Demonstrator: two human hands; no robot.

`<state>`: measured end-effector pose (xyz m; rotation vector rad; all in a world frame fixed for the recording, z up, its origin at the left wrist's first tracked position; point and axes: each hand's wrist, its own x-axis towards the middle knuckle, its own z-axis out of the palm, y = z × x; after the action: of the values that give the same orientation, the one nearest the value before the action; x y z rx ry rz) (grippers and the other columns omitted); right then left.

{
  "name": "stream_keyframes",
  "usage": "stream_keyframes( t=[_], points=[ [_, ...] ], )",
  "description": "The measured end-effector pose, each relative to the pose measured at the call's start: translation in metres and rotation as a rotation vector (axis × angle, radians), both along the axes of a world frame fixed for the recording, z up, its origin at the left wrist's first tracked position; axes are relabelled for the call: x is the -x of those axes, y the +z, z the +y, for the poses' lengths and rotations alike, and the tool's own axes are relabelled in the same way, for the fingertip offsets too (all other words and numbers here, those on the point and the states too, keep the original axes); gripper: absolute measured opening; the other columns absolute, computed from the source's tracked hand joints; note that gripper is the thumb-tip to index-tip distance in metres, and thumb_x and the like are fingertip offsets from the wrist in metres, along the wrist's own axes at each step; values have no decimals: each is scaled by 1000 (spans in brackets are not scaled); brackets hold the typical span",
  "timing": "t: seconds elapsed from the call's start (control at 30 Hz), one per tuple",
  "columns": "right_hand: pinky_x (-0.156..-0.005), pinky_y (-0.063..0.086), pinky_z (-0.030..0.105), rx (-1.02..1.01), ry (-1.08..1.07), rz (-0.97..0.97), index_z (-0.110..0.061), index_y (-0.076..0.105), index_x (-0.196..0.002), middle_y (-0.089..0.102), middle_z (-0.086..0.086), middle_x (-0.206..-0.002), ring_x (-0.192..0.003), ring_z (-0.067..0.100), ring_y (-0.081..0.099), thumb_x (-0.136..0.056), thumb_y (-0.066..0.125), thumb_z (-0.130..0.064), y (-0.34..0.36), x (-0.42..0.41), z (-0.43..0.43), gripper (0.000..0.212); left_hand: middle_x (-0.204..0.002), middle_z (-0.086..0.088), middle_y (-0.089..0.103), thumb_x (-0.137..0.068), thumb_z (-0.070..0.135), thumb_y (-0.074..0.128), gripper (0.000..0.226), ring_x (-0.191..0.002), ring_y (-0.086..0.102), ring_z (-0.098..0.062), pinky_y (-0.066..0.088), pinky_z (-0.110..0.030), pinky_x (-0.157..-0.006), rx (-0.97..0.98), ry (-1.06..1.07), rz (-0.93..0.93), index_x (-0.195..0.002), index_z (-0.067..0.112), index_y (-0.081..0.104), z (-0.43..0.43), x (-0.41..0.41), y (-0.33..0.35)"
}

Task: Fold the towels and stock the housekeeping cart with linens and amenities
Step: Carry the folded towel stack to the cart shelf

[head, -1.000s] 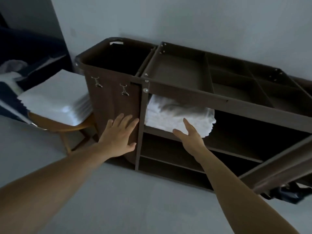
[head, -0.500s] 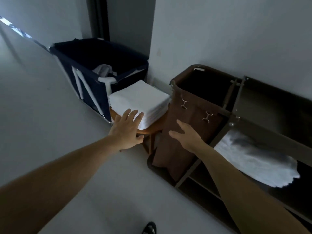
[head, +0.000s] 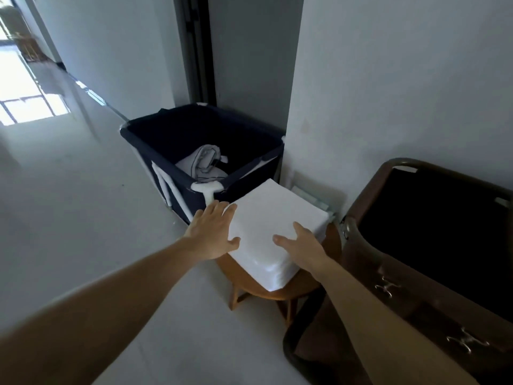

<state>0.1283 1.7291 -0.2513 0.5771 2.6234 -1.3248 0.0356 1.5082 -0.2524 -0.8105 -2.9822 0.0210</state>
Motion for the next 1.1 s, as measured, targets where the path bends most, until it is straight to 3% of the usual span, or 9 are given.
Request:
stream_keyframes(
  t=[0.23, 0.43, 0.53, 0.67, 0.87, 0.93, 1.0, 1.1],
  points=[
    [-117, 30, 45, 107, -159, -105, -13, 9, -158, 18, 9, -162, -146, 31, 26, -91, 59, -56, -45, 91, 24, 94, -157, -2, 23, -86, 60, 52, 90, -145, 23, -22, 30, -42, -113, -17, -62, -158, -154, 16, 14, 28, 110, -31],
    [-114, 34, 44, 126, -437, -220, -9, 9, -157, 21, 11, -161, -144, 32, 29, -89, 62, -56, -109, 162, 38, 99, -160, -4, 22, -90, 61, 52, 90, -145, 24, -23, 30, -38, -114, -45, -98, -458, -155, 14, 13, 67, 231, -104],
    [-112, 37, 46, 173, -644, -262, -9, 17, -156, 32, 12, -157, -140, 33, 37, -84, 69, -54, -144, 188, 46, 100, -159, -7, 26, -91, 61, 52, 90, -144, 29, -25, 31, -37, -115, -83, -70, -628, -155, 10, 16, 87, 294, -151],
    [-107, 45, 47, 218, -873, -309, -14, 31, -151, 48, 10, -146, -129, 32, 51, -77, 76, -55, -185, 202, 54, 95, -160, -13, 22, -90, 64, 51, 97, -144, 29, -31, 31, -38, -113, -90, 54, -716, -155, 5, 10, 116, 348, -208],
    [-114, 33, 50, 235, -1009, -378, -20, 5, -157, 30, 7, -158, -140, 32, 38, -78, 61, -73, -232, 217, 59, 110, -161, -13, 18, -83, 73, 53, 110, -144, 28, -36, 28, -44, -117, -209, 189, -847, -157, 11, 0, 134, 378, -259],
    [-115, 31, 48, 244, -1064, -385, -19, 4, -157, 27, 9, -159, -141, 34, 36, -80, 58, -74, -248, 222, 63, 109, -162, -9, 21, -79, 72, 59, 112, -146, 27, -31, 24, -44, -119, -315, 217, -880, -157, 12, 5, 133, 382, -271],
    [-116, 30, 47, 261, -1088, -341, -22, 8, -157, 29, 7, -159, -141, 32, 37, -79, 58, -75, -263, 221, 67, 106, -155, -7, 35, -74, 72, 66, 109, -140, 38, -27, 29, -42, -117, -400, 270, -928, -154, 11, 23, 133, 389, -277],
    [-115, 32, 45, 272, -1110, -253, -25, 22, -154, 41, 3, -153, -137, 27, 43, -74, 61, -78, -278, 215, 74, 104, -123, -2, 61, -66, 69, 75, 92, -114, 57, -25, 42, -38, -104, -501, 371, -1068, -136, 14, 53, 133, 398, -279]
  ],
)
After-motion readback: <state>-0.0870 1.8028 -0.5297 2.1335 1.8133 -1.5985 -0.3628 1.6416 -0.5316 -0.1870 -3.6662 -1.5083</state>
